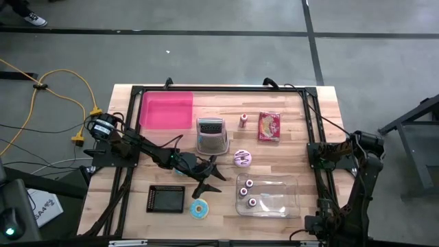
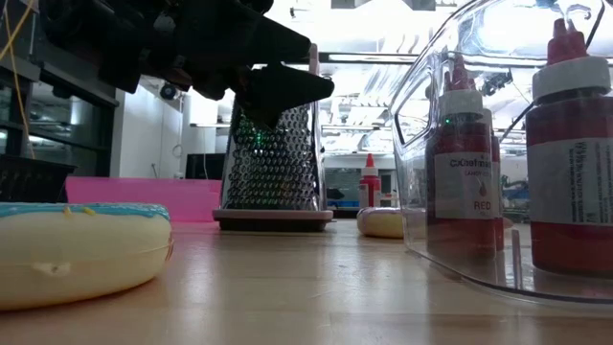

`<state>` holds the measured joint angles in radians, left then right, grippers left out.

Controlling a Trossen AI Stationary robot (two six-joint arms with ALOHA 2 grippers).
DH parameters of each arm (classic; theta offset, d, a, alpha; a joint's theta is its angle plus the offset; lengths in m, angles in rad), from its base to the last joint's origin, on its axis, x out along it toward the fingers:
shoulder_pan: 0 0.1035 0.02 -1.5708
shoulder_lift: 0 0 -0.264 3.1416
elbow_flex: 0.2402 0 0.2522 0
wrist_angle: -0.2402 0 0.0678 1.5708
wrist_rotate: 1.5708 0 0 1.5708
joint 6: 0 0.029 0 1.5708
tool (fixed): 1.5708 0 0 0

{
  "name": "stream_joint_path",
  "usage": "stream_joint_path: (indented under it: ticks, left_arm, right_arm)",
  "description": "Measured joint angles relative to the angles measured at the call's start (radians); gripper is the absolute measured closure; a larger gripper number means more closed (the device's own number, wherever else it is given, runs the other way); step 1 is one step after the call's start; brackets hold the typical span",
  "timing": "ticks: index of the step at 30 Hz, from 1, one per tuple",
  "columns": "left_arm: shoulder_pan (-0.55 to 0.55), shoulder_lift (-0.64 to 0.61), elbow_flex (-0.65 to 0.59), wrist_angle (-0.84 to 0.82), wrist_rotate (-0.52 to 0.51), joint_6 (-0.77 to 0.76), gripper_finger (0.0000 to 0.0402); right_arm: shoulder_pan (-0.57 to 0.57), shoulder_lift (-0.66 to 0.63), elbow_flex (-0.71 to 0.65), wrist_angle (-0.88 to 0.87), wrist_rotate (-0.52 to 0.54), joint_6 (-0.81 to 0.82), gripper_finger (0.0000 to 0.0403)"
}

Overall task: Pick & Place Food Item
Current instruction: Put the bottom orange food coloring bottle into the transparent bin

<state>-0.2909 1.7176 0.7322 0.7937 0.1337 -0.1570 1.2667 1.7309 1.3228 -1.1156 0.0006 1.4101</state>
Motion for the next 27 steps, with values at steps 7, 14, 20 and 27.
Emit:
stream_joint_path:
  ticks: [7,14,20,27]
  left_arm:
    - [0.0,0.0,0.0,0.0,0.0,0.0,0.0168]
    - [0.0,0.0,0.0,0.0,0.0,0.0,0.0168]
    - [0.0,0.0,0.0,0.0,0.0,0.0,0.0168]
    - [0.0,0.0,0.0,0.0,0.0,0.0,0.0168]
  right_arm:
    - [0.0,0.0,0.0,0.001,0.0,0.0,0.0293]
    - [0.0,0.0,0.0,0.004,-0.004,0.0,0.0294]
    - [0.0,0.0,0.0,0.005,-0.034,0.0,0.0294]
    - [-0.01,-0.041,0.007,-0.003,-0.033,-0.002,0.0295]
